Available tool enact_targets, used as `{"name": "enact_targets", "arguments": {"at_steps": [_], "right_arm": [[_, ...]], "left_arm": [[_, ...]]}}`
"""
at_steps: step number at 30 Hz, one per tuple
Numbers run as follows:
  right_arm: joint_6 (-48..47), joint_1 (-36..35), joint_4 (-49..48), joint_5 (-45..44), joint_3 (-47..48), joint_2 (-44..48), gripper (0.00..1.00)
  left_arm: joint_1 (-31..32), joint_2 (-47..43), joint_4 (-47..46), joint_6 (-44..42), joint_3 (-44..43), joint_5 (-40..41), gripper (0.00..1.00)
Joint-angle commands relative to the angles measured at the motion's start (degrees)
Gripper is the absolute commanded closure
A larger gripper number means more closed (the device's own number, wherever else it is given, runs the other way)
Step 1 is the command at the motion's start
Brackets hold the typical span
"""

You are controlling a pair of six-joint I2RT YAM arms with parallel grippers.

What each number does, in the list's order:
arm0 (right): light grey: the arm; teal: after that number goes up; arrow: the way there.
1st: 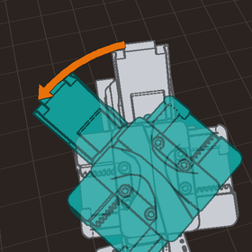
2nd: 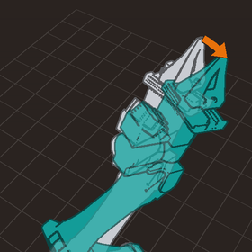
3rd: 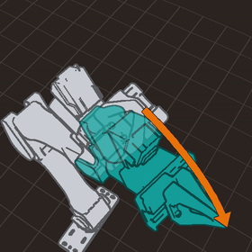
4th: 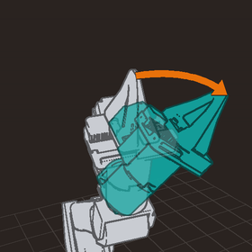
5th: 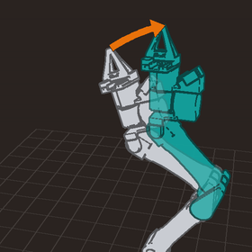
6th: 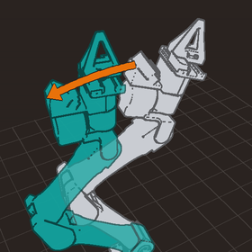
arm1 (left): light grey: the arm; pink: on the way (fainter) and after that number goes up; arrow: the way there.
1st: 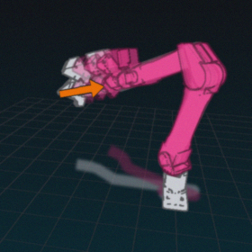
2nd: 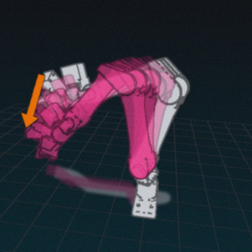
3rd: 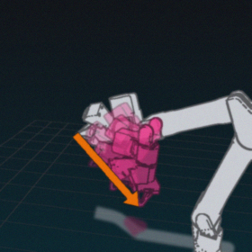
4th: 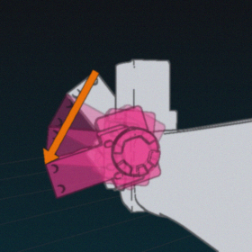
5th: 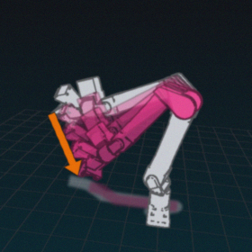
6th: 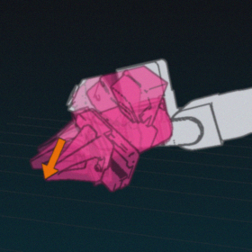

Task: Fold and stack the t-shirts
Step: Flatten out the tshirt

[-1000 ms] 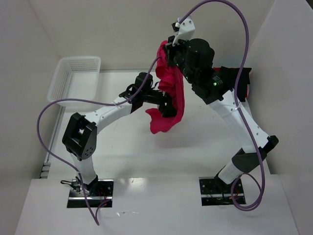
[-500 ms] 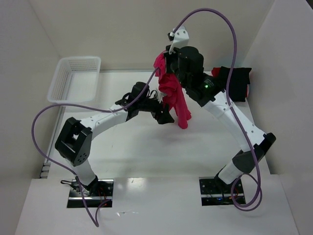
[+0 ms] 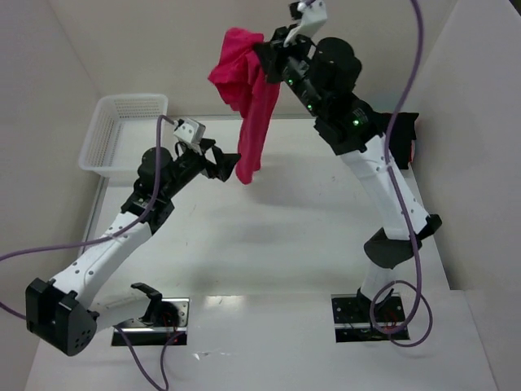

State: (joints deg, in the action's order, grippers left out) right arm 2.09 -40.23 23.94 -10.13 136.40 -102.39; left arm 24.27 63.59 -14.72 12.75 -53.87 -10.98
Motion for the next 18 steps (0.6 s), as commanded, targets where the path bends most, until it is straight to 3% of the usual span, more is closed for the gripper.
{"name": "enact_targets", "arguments": {"at_steps": [1, 3, 4, 8, 10, 11, 13, 14, 15, 18], "right_arm": [[2.6, 0.3, -5.2, 4.7, 3.2, 5.3, 1.00], [3.2, 0.3, -5.8, 6.2, 3.2, 6.8, 1.00], [3.9, 0.3, -6.3, 9.2, 2.0, 8.2, 1.00], [4.4, 0.3, -6.8, 10.7, -0.3, 11.7, 1.00], [3.6, 0.3, -7.3, 9.6, -2.9, 13.7, 1.00], [2.7, 0.3, -7.3, 7.5, -3.5, 14.8, 1.00], [1.9, 0.3, -7.3, 5.0, -5.8, 15.3, 1.00], [1.9, 0.3, -7.9, 3.6, -7.6, 16.2, 1.00], [1.3, 0.3, -8.7, 2.0, -8.6, 17.0, 1.00], [-0.8, 0.3, -9.8, -0.7, -12.0, 17.8, 1.00]], "left_arm": [[0.0, 6.6, -7.7, 1.5, 4.2, -4.8, 0.00], [0.0, 11.5, -8.6, 2.2, 2.8, -8.1, 0.00], [0.5, 18.3, -9.8, 2.7, -1.2, -10.9, 0.00], [0.5, 24.3, -15.7, 2.7, -3.2, -13.0, 0.00], [0.5, 28.4, -16.6, 2.7, -7.4, -17.7, 0.17], [0.5, 29.0, -16.0, 3.3, -8.9, -18.6, 0.38], [0.5, 29.5, -17.4, 4.1, -8.9, -20.5, 0.59], [0.5, 29.0, -19.3, 5.6, -8.9, -20.5, 0.84], [0.5, 28.3, -20.9, 7.2, -8.9, -20.5, 1.00], [0.5, 27.0, -20.2, 7.2, -9.5, -18.5, 1.00]]}}
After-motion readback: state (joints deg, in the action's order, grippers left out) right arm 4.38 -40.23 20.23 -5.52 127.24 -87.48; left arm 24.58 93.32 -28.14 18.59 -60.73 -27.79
